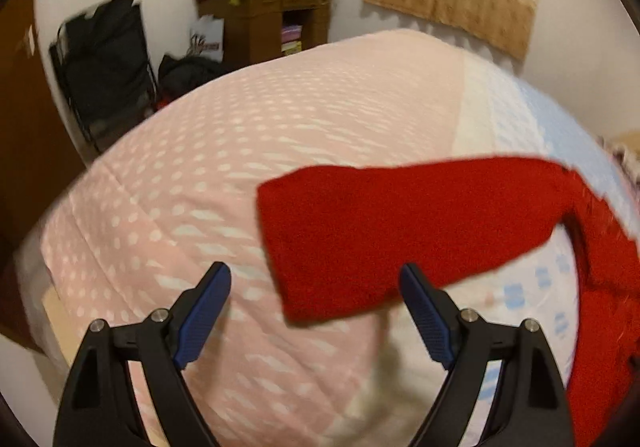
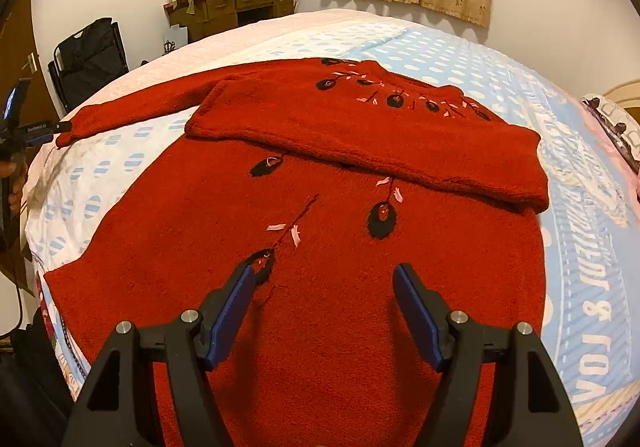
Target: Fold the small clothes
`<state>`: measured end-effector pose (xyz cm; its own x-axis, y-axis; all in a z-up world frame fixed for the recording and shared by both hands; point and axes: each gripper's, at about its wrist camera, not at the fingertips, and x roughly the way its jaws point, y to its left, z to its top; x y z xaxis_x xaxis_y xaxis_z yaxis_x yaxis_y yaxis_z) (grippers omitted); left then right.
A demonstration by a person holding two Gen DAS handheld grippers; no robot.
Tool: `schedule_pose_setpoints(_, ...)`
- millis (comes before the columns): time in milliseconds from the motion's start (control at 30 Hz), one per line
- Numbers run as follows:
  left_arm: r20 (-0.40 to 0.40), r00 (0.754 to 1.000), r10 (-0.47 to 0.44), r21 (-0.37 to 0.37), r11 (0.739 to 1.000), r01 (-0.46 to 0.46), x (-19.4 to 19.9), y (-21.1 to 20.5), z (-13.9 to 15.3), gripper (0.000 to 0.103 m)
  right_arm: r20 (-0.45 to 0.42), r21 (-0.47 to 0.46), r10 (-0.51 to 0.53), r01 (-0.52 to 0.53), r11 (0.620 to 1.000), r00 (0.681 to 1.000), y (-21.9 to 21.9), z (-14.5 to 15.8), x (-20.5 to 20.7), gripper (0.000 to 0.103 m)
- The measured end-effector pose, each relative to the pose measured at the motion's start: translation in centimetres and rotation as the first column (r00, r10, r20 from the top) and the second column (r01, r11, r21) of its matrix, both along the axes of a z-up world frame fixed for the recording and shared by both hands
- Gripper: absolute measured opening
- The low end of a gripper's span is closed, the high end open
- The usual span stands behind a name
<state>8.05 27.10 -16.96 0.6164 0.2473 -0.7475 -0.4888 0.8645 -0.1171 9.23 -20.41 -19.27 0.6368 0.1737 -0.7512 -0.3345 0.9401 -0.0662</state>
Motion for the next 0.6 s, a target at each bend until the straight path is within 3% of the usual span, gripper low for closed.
schedule_pose_setpoints(100,0.016,1.000,0.013,-0.054,0.998,-0.012,0.6,1.0,-0.4,0.086,0.001,0.007,-0.002,0.002,1.000,1.000,-0.1,-0.1,0.0,0.072)
schedule_pose_setpoints(200,0.023,1.000,0.010,-0.090,0.996,-0.008,1.7,1.0,-1.1,0.074,0.007,0.016,-0.005,0.005,1.000,1.000,-0.3,-0.1,-0.2,0.072)
schedule_pose_setpoints(300,0.037,0.999,0.019,-0.069,0.997,-0.016,2.6,0.8,-1.3,0.071,0.013,0.023,-0.011,0.011,1.000,1.000,-0.5,0.0,-0.4,0.072)
schedule_pose_setpoints(367,0.025,1.000,0.015,-0.053,0.998,-0.014,2.8,0.8,-1.3,0.061,0.014,0.032,-0.016,0.015,0.999,1.000,-0.8,0.0,-0.4,0.072)
schedule_pose_setpoints(433,0.027,0.999,-0.019,-0.078,0.997,0.021,3.0,0.7,-1.2,0.010,0.014,0.045,-0.024,0.023,0.999,1.000,-1.1,0.0,-0.4,0.072)
schedule_pose_setpoints(600,0.058,0.997,-0.057,-0.158,0.985,0.066,3.4,0.6,0.2,0.010,0.021,0.079,-0.041,0.039,0.996,0.999,-1.7,0.1,-0.5,0.072)
